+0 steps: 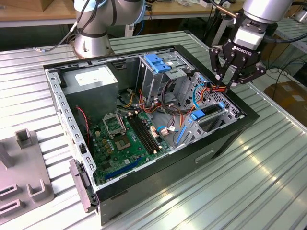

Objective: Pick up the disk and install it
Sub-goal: 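Insert the first disk wire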

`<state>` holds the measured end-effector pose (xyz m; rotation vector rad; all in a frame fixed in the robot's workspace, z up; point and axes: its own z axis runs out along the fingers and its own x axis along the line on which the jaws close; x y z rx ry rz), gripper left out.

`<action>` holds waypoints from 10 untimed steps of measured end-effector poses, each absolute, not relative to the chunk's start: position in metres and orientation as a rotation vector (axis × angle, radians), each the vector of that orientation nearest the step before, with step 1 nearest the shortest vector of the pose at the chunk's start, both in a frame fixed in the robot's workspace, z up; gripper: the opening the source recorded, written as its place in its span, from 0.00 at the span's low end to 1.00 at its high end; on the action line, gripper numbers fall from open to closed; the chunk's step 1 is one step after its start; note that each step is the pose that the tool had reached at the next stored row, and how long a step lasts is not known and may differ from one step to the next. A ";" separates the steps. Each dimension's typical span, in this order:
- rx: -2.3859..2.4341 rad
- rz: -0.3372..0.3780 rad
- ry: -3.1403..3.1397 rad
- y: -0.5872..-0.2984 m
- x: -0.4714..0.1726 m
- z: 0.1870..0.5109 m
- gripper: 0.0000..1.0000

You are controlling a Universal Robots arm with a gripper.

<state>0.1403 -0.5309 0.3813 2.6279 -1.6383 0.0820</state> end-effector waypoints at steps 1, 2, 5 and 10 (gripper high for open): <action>2.629 0.082 -1.636 -0.531 0.140 0.381 0.30; 2.636 0.082 -1.626 -0.531 0.140 0.381 0.30; 2.679 0.084 -1.557 -0.531 0.141 0.381 0.30; 2.733 0.086 -1.464 -0.531 0.148 0.381 0.30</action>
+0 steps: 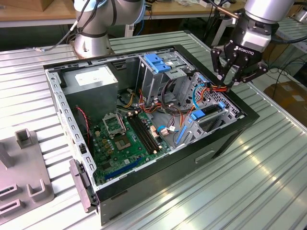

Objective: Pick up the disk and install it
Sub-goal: 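Insert the first disk wire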

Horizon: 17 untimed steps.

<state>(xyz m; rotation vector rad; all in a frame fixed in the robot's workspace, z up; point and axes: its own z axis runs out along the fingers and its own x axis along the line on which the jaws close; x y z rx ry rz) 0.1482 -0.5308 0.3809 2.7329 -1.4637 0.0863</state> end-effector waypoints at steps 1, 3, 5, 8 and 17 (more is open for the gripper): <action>2.737 0.086 -1.457 -0.531 0.150 0.381 0.30; 2.746 0.087 -1.441 -0.530 0.153 0.381 0.30; 2.751 0.087 -1.430 -0.530 0.157 0.381 0.30; 2.766 0.089 -1.400 -0.529 0.161 0.380 0.30; 2.828 0.091 -1.277 -0.529 0.171 0.377 0.38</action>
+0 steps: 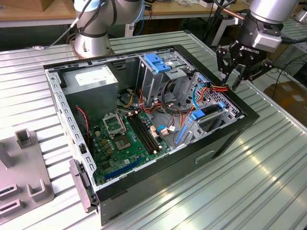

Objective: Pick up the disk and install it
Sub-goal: 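Insert the first disk wire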

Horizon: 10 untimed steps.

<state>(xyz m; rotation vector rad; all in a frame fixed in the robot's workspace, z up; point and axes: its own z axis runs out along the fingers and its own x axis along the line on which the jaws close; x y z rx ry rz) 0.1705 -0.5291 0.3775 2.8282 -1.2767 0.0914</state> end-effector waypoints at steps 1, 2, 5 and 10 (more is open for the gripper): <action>2.834 0.092 -1.264 -0.529 0.171 0.377 0.38; 2.855 0.093 -1.218 -0.529 0.171 0.376 0.38; 2.898 0.094 -1.117 -0.529 0.172 0.373 0.38; 2.939 0.096 -1.013 -0.528 0.177 0.369 0.38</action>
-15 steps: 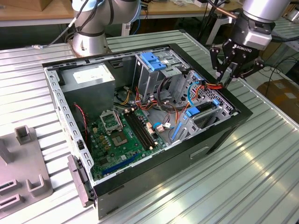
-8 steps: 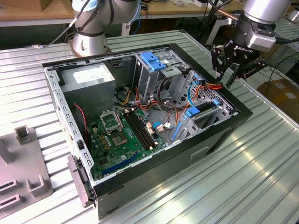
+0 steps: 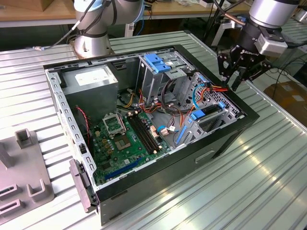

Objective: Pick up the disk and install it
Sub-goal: 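Insert the first disk wire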

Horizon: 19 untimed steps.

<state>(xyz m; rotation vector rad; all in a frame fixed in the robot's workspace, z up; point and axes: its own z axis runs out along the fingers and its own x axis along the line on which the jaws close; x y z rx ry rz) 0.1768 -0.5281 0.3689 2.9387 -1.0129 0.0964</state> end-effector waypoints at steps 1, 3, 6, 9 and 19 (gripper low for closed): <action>2.943 0.097 -0.999 -0.527 0.177 0.368 0.38; 2.947 0.097 -0.990 -0.527 0.177 0.367 0.38; 2.947 0.097 -0.989 -0.526 0.177 0.366 0.29; 2.947 0.097 -0.989 -0.526 0.177 0.365 0.23; 2.946 0.098 -0.989 -0.526 0.178 0.365 0.17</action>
